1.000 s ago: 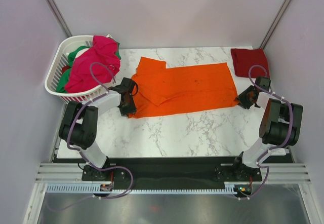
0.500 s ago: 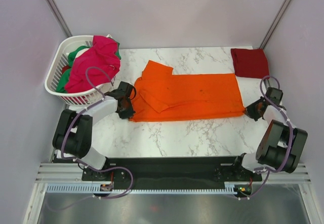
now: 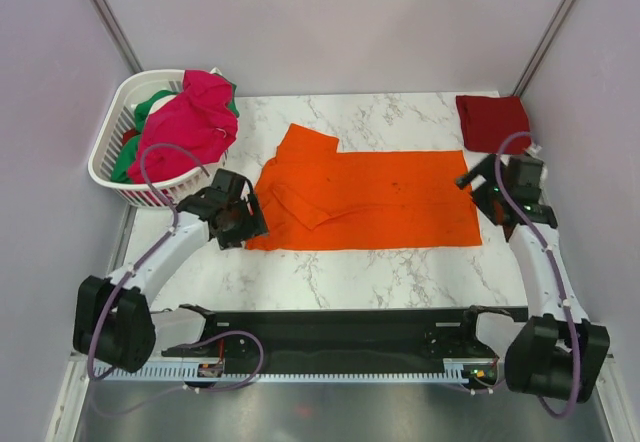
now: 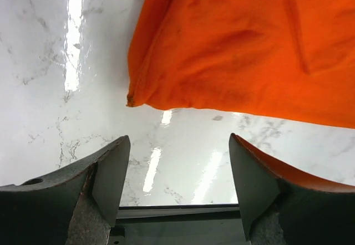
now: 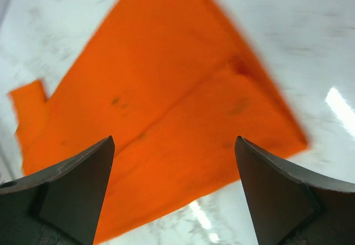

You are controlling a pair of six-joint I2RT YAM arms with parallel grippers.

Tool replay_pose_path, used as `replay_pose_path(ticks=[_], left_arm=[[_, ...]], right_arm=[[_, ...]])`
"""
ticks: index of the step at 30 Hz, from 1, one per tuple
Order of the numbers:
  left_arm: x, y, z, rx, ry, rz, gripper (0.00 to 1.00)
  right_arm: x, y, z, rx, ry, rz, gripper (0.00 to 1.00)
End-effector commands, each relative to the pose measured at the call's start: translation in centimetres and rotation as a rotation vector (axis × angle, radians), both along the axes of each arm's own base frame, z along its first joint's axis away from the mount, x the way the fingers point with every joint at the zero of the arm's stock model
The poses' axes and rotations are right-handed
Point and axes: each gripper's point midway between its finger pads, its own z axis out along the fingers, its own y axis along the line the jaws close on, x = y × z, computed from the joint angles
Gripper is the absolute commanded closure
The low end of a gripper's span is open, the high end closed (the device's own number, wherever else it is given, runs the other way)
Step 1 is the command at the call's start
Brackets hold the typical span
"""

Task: Fold and stack the t-shirts
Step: Fold the tshirt

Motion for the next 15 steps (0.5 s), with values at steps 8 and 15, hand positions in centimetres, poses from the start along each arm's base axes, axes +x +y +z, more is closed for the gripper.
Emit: replay_pose_path(ticks=[8,15], left_arm=[[0.8,2.3,9.5,0.119,-0.246,-0.16,0.2],[0.6,3.9,11.3,0.145,-0.389,-0.073,0.21]], right_arm=[[0.9,29.9,6.5,0.002,-0.139,0.693,0.17],[0.7,43.2,1.2,-0.031,-0.029,0.983,0.45]])
